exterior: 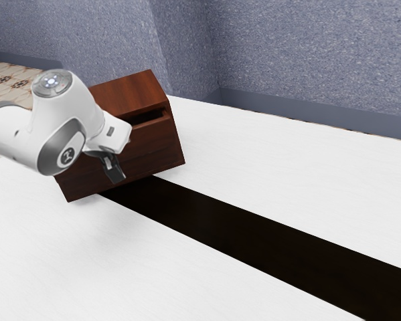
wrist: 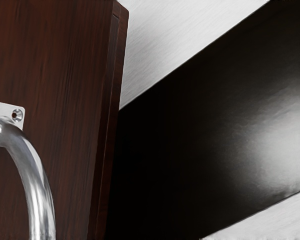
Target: Pull the drawer handle with one arm to open the drawer
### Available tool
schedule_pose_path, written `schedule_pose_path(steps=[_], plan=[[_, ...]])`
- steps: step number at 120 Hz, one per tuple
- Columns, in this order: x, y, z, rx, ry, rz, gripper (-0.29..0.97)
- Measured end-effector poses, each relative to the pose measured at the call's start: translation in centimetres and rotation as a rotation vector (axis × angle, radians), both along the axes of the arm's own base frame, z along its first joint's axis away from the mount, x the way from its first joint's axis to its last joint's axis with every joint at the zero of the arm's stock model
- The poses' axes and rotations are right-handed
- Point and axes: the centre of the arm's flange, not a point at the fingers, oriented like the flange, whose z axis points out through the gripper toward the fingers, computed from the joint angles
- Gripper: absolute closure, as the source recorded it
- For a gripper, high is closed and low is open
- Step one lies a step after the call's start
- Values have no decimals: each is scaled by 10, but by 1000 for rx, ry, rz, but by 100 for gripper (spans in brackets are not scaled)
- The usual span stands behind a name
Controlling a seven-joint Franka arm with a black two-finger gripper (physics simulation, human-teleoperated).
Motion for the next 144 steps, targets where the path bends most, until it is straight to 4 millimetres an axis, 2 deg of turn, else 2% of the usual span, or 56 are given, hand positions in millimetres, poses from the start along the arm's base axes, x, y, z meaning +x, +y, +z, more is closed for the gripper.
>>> schedule_pose_path(steps=[92,105,122,144], plan=[[-38,-54,5,27,-4,-12,4],[-42,-58,9,33,-14,-11,12],[-46,-55,16,36,-35,5,6],[-44,-71,11,34,-35,-12,3]])
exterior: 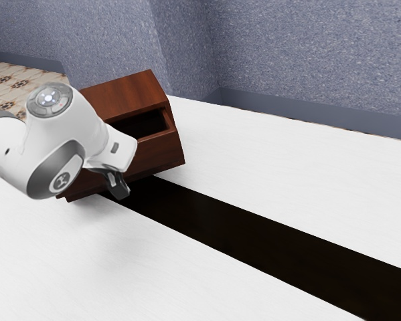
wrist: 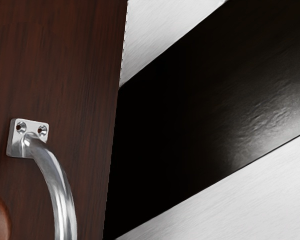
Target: Pull the drawer handle with one arm to open the drawer
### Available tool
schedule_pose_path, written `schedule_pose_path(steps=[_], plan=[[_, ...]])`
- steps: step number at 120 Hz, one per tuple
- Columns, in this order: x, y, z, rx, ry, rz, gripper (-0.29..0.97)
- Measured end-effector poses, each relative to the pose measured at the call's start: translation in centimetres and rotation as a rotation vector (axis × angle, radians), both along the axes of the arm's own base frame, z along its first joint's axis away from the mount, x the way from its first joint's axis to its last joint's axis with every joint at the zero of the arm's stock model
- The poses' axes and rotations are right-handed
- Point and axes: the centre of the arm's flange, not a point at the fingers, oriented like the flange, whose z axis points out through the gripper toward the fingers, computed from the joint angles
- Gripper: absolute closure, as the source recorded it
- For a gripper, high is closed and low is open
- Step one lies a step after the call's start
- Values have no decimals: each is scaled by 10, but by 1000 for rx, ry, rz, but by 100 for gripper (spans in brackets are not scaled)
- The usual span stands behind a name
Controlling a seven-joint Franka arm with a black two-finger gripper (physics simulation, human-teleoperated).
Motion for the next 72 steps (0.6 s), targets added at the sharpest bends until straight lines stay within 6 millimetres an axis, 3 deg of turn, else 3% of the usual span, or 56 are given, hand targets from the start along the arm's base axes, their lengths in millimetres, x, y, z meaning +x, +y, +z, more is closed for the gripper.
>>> schedule_pose_path(steps=[72], plan=[[-20,-16,4,6,-25,19,0]])
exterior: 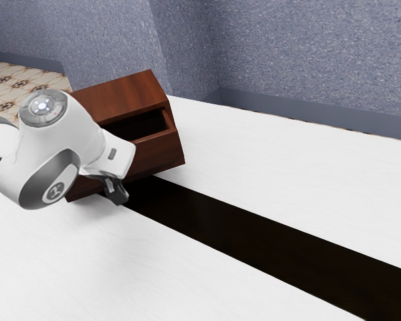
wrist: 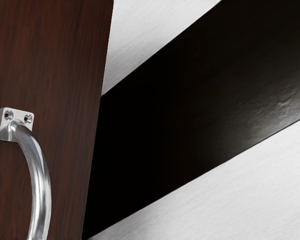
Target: Pull the drawer handle with one arm to open the drawer
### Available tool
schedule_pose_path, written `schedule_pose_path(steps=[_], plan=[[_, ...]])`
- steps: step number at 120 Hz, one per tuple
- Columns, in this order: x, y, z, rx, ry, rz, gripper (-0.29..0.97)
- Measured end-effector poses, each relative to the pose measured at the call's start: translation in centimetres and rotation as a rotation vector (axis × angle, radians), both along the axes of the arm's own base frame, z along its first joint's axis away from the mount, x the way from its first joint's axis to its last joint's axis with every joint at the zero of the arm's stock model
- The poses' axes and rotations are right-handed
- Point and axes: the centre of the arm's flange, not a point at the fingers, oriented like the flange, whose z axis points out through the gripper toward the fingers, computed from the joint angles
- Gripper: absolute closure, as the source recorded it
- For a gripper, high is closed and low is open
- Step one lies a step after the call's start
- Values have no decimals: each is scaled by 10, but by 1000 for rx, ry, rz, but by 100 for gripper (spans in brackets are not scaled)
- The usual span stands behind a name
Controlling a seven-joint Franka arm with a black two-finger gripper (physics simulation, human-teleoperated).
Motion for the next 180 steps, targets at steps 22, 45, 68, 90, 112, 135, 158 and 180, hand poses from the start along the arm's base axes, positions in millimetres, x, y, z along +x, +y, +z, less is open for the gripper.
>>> schedule_pose_path(steps=[22,45,68,90,112,135,158,180], plan=[[10,14,3,-13,-15,21,0],[21,28,-10,-32,-1,37,0],[23,27,-18,-38,9,35,0],[25,24,-26,-44,15,32,0],[17,15,-20,-34,5,29,3],[15,2,-25,-34,16,19,0],[7,-4,-24,-28,13,24,1],[0,-10,-22,-22,9,25,1]])
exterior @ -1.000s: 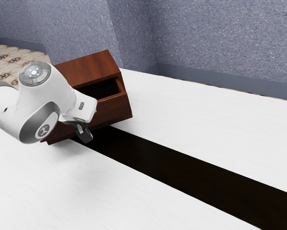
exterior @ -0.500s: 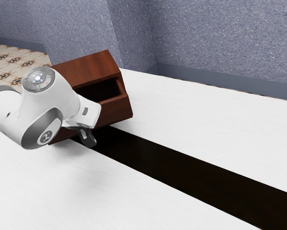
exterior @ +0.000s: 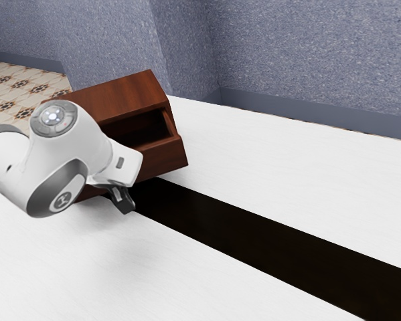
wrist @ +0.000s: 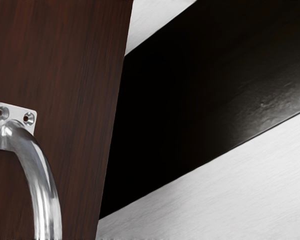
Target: Pull the drawer handle with one arm to open the drawer
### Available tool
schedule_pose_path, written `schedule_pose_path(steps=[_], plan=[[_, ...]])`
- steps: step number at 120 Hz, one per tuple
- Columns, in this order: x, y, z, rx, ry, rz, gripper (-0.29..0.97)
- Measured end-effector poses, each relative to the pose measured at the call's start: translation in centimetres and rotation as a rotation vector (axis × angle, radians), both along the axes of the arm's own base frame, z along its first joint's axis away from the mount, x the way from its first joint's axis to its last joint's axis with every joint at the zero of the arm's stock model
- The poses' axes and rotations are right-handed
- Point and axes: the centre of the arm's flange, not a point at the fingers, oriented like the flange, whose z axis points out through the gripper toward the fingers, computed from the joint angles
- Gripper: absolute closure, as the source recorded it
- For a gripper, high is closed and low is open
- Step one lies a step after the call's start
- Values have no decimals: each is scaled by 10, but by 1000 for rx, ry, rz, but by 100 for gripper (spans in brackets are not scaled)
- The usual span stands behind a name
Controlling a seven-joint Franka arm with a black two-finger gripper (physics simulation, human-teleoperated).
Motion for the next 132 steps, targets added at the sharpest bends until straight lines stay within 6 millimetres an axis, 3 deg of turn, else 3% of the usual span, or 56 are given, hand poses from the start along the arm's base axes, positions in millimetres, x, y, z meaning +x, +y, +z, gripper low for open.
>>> schedule_pose_path(steps=[35,58,88,118,132], plan=[[-10,-4,1,8,-2,7,0],[-16,-11,2,27,-6,-1,12],[-19,-12,4,26,-15,8,6],[-30,-14,37,36,-79,29,3],[-26,-12,90,-34,-102,96,2]])
